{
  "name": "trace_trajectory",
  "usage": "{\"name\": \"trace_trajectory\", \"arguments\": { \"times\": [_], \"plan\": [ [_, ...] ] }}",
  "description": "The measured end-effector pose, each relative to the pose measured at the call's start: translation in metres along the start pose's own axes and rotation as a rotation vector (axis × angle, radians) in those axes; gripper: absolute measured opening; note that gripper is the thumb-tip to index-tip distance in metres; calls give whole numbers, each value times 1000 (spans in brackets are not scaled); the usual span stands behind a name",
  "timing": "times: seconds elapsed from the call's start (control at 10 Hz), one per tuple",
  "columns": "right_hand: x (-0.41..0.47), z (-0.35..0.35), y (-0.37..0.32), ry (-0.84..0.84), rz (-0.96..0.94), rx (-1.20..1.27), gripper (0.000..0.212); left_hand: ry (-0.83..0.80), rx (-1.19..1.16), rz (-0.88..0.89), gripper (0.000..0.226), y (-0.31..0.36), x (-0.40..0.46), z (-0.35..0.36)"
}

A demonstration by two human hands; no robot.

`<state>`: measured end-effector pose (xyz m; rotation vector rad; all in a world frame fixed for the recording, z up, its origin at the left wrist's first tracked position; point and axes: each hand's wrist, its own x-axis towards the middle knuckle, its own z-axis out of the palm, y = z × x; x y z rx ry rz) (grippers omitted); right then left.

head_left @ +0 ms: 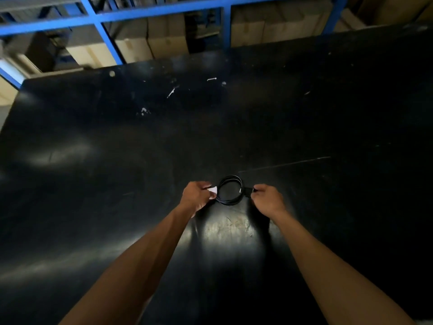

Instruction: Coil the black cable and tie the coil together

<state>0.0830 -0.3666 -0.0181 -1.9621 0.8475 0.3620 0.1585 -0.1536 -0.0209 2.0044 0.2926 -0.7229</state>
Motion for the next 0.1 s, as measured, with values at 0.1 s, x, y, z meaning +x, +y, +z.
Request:
{"name": "trace_trajectory", "arguments": {
  "times": [0.1],
  "plan": [
    [-15,-8,16,55,21,-2,36,34,-1,-23,50,-18,-11,-15]
  ]
}}
